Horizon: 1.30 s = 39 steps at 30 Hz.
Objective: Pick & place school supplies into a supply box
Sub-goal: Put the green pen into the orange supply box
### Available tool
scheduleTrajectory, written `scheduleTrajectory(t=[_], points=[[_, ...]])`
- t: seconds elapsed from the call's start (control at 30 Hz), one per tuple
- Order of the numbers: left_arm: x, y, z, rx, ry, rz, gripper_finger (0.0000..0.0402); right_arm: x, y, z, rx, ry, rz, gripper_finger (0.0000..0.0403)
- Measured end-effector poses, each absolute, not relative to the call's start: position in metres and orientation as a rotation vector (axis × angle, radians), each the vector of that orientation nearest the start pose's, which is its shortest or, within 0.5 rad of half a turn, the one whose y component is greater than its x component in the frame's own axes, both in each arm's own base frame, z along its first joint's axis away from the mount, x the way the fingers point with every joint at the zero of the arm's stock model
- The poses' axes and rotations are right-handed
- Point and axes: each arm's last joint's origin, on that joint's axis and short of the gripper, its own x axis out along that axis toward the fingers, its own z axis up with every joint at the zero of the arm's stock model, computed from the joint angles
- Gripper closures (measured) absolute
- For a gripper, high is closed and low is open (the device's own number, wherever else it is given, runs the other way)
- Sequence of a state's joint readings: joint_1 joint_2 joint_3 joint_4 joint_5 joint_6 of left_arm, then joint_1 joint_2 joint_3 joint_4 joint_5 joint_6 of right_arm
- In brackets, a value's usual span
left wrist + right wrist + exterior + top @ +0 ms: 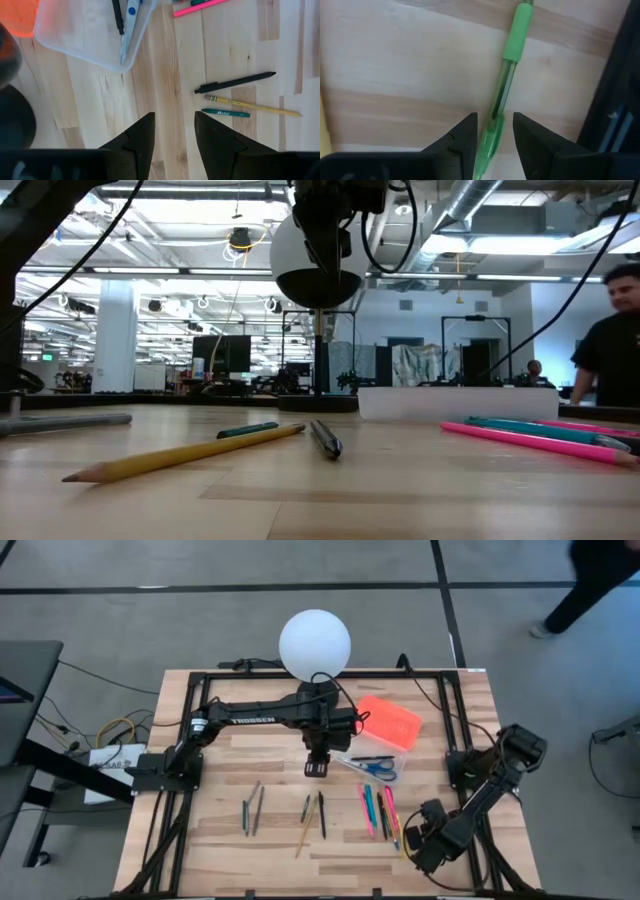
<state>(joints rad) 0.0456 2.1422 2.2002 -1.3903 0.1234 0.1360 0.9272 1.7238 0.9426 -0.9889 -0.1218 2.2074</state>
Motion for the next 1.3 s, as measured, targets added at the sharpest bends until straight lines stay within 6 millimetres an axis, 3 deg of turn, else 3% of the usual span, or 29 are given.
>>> scheduleTrajectory(t=[0.37, 0.83, 1.3], points=[[0.426, 0.016, 0.306, 0.001, 1.32, -0.153, 0.027, 0.142, 0.194, 0.133, 0.911, 1.42, -1.036, 0.029], [0.426, 0.017, 0.306, -0.002, 1.323, -0.125, 0.027, 0.14, 0.196, 0.135, 0.885, 1.419, -0.969, 0.0379], [0.426, 0.017, 0.306, -0.02, 1.325, -0.112, 0.027, 0.144, 0.2, 0.138, 0.903, 1.419, -0.94, 0.0384]])
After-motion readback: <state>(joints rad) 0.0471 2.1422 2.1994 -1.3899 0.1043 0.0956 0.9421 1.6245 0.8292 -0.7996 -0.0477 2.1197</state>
